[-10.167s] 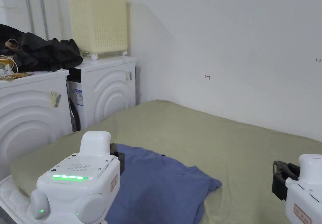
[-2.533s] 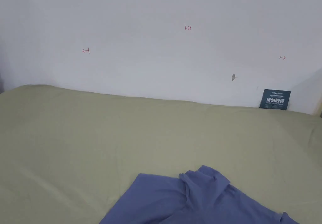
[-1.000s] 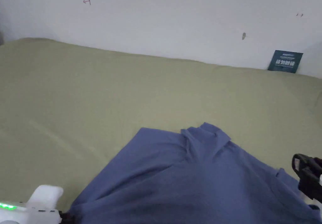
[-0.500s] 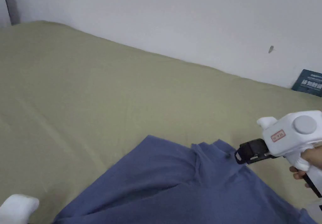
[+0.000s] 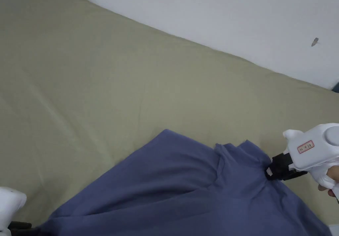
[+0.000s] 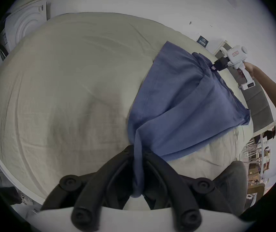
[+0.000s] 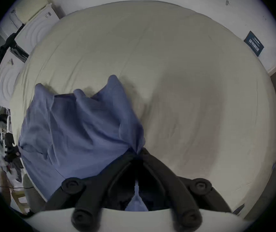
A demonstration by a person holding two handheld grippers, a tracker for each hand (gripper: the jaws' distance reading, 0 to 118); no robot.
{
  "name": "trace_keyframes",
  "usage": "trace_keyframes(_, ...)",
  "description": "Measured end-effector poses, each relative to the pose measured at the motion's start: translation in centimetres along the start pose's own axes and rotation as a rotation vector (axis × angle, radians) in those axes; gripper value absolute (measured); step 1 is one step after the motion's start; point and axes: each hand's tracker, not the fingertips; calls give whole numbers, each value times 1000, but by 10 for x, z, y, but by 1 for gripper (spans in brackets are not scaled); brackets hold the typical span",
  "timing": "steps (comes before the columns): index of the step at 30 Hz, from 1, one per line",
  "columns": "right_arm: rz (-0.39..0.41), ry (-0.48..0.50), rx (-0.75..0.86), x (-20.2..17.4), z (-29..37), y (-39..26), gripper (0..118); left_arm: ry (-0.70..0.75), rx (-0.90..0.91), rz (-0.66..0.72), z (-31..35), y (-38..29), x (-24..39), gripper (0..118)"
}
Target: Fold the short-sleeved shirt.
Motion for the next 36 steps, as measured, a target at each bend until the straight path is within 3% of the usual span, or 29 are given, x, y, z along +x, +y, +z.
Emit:
trace_keyframes(3,23,-16,108,-12,21,-5,0,-7,6,13,2,1,-2,8)
trace_keyframes(6,-49,61,239,-15,58,-11,0,-5,49,17,12,6,-1,8)
trace_keyframes(14,-3,-4,555,-27,180,-21,0,-70,250,-90,77,81,14,8)
trace_keyframes(20,-31,-105,797,-19,272,-11,0,-12,387,-235,129,189,40,8)
trace_keyframes(26,-69,-239,931,-2,334,22,0,110,482,-356,159,307,73,8)
trace_keyframes(30,-113,-318,1047,14,368,48,0,148,583,-325,172,368,86,8)
trace_keyframes(34,-141,-379,1103,25,398,73,0,197,605,-399,175,420,94,8)
trace_keyframes(36,-116,-433,1115,25,408,84,0,226,656,-366,184,442,97,8)
